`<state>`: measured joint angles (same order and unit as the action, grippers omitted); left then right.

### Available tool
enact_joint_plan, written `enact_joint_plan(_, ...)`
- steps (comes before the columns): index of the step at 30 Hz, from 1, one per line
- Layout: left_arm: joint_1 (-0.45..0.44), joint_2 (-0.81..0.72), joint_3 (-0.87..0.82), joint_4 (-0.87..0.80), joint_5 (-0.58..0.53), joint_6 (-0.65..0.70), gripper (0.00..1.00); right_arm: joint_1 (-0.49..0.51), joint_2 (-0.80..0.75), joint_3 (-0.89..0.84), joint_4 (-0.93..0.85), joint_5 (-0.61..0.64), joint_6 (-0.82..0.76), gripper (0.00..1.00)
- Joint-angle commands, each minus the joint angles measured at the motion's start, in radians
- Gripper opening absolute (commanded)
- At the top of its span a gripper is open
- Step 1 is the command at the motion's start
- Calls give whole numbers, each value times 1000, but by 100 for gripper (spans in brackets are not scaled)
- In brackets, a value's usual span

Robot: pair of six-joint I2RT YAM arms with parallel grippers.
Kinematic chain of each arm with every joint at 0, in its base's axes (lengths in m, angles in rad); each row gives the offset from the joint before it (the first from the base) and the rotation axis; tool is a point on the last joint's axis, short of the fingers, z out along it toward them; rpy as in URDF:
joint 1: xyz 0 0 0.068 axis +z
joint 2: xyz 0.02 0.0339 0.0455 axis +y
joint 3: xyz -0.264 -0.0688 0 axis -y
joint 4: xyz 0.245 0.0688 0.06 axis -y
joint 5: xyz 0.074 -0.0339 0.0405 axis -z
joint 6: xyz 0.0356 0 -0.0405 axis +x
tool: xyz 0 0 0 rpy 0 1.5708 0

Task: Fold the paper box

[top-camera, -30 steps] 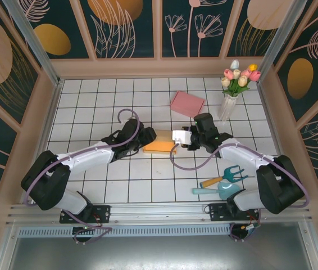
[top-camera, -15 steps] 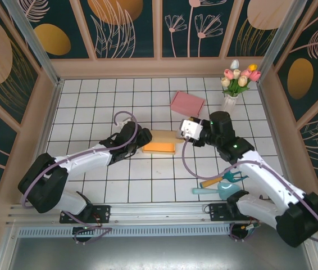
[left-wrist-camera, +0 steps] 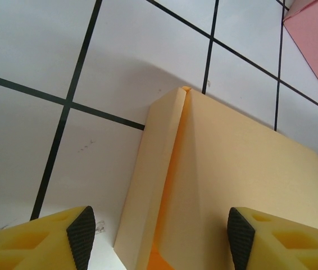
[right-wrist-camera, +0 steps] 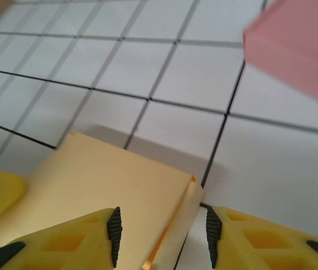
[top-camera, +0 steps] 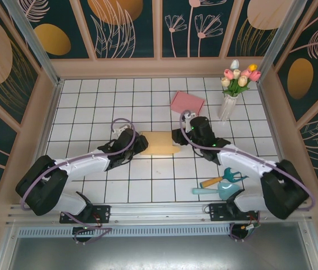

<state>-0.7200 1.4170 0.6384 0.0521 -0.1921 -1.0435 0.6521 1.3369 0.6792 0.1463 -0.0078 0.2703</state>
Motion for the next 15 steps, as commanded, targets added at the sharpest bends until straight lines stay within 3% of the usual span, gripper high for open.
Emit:
enact_joint_plan(1,-3,-24,-22,-4,-36,15,67,53,66,8,76,159,140,48)
enact_joint_plan(10,-2,38,-24,-3,-26,10,69,94,284,27,129,204,163,50)
enact_joint_plan(15,-3,22,39,-144,-97,-8,73,117,336,39,117,250,176,51)
